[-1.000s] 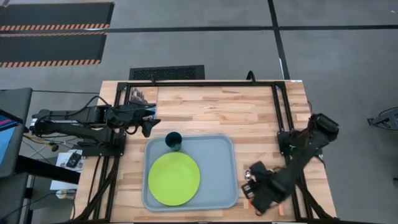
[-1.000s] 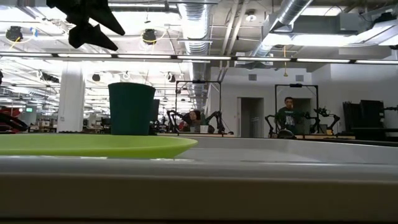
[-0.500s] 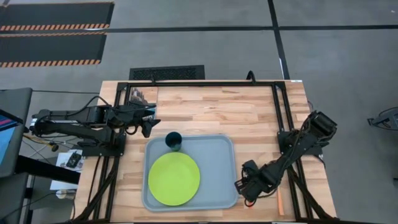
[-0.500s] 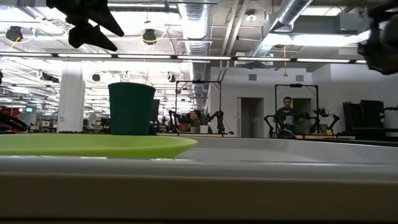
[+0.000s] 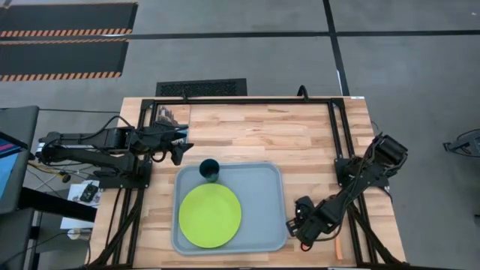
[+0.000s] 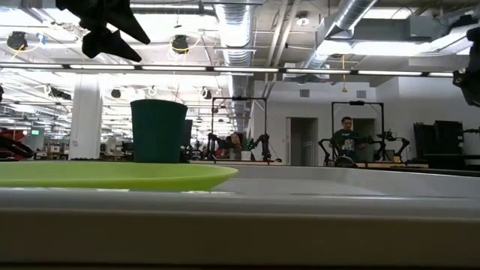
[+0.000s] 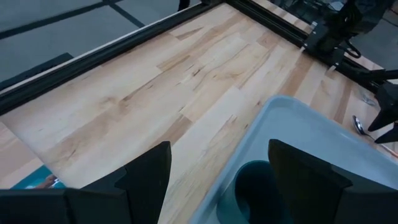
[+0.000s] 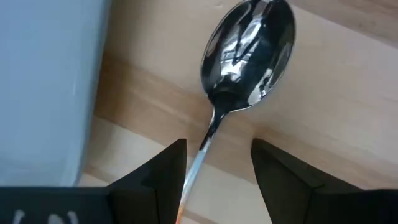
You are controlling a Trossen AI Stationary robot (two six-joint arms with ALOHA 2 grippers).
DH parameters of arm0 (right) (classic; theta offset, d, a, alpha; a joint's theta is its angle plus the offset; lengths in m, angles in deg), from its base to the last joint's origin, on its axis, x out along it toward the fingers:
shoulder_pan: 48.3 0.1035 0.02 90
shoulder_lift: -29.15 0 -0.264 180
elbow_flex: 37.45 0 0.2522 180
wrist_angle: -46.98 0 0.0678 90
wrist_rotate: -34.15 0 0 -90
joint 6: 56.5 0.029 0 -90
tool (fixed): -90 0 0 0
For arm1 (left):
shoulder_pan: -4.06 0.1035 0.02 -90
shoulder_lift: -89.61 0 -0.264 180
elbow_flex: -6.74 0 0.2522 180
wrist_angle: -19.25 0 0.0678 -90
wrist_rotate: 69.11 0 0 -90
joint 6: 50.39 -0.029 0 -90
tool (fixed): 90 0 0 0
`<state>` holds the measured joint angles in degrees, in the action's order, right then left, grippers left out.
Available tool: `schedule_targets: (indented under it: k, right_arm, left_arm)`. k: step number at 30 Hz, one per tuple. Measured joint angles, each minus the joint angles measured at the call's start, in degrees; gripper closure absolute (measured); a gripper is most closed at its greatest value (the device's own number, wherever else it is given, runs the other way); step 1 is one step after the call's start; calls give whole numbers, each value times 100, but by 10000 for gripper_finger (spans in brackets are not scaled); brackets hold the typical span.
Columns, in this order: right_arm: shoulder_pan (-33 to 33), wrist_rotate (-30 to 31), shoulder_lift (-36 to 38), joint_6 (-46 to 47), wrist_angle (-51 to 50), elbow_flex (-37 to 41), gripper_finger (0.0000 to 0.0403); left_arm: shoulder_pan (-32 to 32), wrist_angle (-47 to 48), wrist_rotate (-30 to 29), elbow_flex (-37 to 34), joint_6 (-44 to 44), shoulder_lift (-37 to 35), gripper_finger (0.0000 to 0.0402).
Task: Pick and place plate/cup/fork/spoon on tray
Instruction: Put the orange spoon on the gray serving tray to the right of the plate
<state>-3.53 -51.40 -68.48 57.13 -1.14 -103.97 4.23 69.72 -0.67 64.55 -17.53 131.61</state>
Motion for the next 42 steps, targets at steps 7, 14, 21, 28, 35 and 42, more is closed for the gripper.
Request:
schedule_targets:
  k: [7,14,21,28,35,42]
  right_arm:
    - [-67,-92,7,32,84,56,220]
    - [-92,-180,-2,-7,-31,65,290]
    - [-175,-335,-6,-378,-148,65,342]
    - [-220,-452,-4,-469,-165,56,394]
    - [-240,-452,-33,-446,-374,-106,398]
    - [-486,-428,-41,-1027,-1205,-809,400]
  left_arm:
    - [0,0,-60,0,-4,0,145]
    - [0,2,-127,0,-40,-1,145]
    - [0,2,-131,0,-87,-2,145]
    - [0,2,-192,0,-92,-1,145]
    - [0,2,-203,0,-94,-2,145]
    - [0,-4,-203,0,-186,-1,145]
